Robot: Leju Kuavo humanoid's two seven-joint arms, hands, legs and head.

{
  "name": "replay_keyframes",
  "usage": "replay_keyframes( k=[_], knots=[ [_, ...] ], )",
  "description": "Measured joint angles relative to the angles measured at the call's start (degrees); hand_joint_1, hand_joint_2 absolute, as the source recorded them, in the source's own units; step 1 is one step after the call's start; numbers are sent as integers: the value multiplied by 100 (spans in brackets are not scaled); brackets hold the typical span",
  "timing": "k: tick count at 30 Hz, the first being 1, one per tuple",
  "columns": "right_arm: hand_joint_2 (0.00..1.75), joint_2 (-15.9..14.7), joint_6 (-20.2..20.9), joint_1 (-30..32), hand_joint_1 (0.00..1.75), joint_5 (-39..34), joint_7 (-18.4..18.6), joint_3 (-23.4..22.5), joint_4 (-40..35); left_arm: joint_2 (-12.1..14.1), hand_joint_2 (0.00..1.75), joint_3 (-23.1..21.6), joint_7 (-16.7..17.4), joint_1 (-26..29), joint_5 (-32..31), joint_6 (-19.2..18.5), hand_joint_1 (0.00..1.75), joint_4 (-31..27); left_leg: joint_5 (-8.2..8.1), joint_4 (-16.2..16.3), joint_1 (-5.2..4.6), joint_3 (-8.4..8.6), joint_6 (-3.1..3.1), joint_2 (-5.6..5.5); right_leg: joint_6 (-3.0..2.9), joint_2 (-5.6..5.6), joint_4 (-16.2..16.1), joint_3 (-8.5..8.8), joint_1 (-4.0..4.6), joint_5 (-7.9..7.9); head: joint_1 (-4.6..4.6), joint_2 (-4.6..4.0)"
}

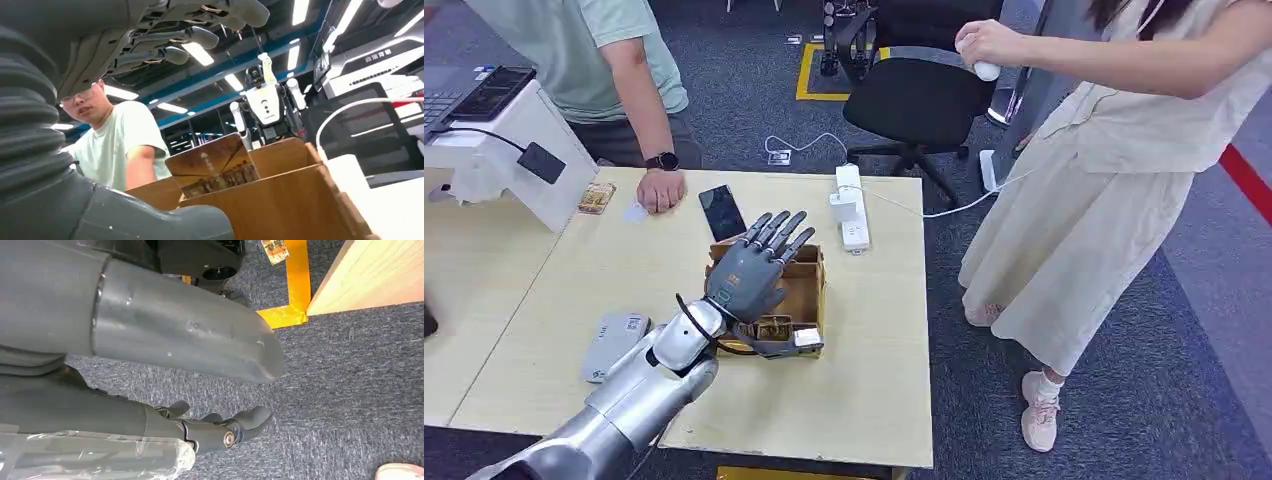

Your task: Pass the card to the sensor for recognition and then transmit it.

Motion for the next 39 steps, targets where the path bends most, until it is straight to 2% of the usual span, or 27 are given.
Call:
replay_keyframes(
  k=[10, 22, 27, 39],
  knots=[
    [0, 0, 15, 22, 0, -26, 0, 0, 15, 193, 175, -2, 0, -52, 81, -186, 0, 164, 0, -1, 0, 0, 0, 0, 0, 0, 1, 0, 0, 0, 0, 0],
    [0, 0, 15, 32, 0, -50, -2, 0, 15, 302, 175, -2, -6, -69, 248, -430, 0, 188, 0, 0, 1, 1, 0, 1, 0, 1, 1, 0, 0, 0, -2, 2],
    [0, -2, 15, 33, 0, -59, -2, 0, 15, 354, 175, -2, -431, 38, 977, -671, 0, 67, 0, -1, 1, 0, 0, 1, 0, 1, 3, 0, 0, 0, -2, 0],
    [0, -2, 17, 31, 0, -15, 9, 2, 15, 582, 175, -2, -804, 154, 1465, -929, 0, -328, 0, -1, 0, -1, 0, 0, 0, -1, 3, 1, 0, 0, 0, 0]
  ],
)
